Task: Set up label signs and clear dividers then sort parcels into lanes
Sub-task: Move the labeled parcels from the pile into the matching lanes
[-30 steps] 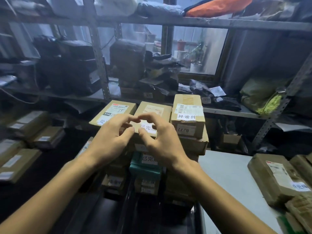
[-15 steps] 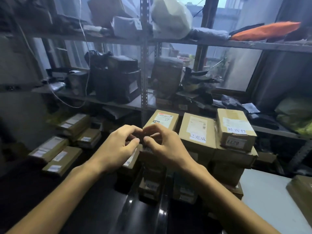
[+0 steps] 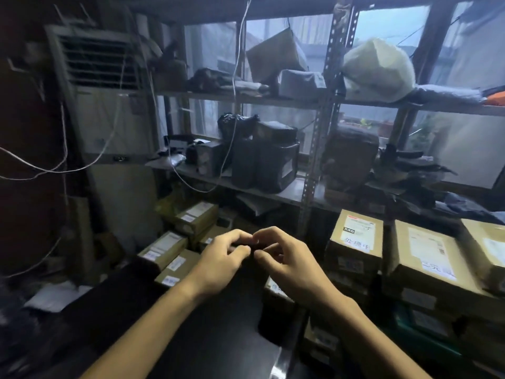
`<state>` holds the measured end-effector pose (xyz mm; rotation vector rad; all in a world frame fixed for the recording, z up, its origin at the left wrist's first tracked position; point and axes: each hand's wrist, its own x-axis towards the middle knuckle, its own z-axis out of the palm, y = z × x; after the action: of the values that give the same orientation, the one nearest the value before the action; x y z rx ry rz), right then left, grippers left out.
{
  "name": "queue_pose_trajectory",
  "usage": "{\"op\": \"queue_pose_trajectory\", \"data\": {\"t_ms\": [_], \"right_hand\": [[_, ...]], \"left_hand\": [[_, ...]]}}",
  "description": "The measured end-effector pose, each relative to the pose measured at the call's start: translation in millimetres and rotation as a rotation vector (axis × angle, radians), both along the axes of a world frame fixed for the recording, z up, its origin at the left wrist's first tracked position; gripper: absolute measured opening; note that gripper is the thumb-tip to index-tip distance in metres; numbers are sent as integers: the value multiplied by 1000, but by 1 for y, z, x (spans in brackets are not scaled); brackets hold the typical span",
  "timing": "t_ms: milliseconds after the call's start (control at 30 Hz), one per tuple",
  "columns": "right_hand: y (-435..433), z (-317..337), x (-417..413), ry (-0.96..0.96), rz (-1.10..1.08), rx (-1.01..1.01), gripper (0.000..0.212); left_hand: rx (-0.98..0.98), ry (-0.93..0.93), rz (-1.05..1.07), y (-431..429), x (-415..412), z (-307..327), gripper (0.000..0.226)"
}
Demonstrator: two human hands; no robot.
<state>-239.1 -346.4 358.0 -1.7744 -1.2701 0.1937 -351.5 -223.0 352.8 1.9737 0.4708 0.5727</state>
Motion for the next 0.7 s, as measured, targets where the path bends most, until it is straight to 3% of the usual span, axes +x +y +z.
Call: {"op": "queue_pose_trajectory", "data": {"t_ms": [433, 700], "right_hand": [[135, -87, -6, 89, 20, -114, 17], [263, -153, 13, 346, -57, -107, 17]], "left_hand": [[-209, 36, 184, 147, -39, -89, 29], [-300, 170, 225, 276, -24, -142, 28]]}}
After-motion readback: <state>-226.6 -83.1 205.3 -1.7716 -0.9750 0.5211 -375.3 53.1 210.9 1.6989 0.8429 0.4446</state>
